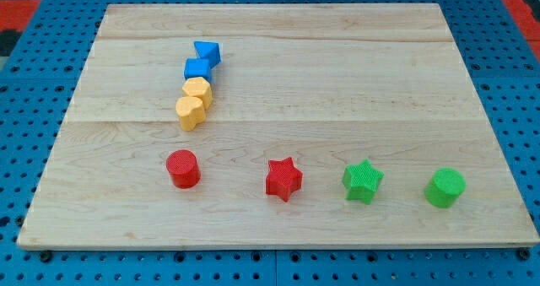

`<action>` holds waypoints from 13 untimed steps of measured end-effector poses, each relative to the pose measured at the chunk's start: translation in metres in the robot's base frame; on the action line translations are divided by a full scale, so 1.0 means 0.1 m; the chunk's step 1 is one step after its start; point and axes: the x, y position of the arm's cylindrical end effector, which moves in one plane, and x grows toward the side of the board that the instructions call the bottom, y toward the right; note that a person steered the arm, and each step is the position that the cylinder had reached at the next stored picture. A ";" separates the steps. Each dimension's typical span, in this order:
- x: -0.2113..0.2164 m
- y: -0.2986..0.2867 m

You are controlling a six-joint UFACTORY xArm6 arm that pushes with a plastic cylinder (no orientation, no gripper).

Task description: Place the red star below to the red circle

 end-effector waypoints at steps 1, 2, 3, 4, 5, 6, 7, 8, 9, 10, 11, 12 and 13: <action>0.00 -0.33; -0.10 -0.60; -0.10 -0.87; -0.10 -0.87; -0.10 -0.88; -0.10 -0.88; -0.10 -0.88; -0.08 -0.86; 0.32 -1.21; 0.39 -1.66; 0.36 -2.38; 0.30 -2.59; 0.09 -2.71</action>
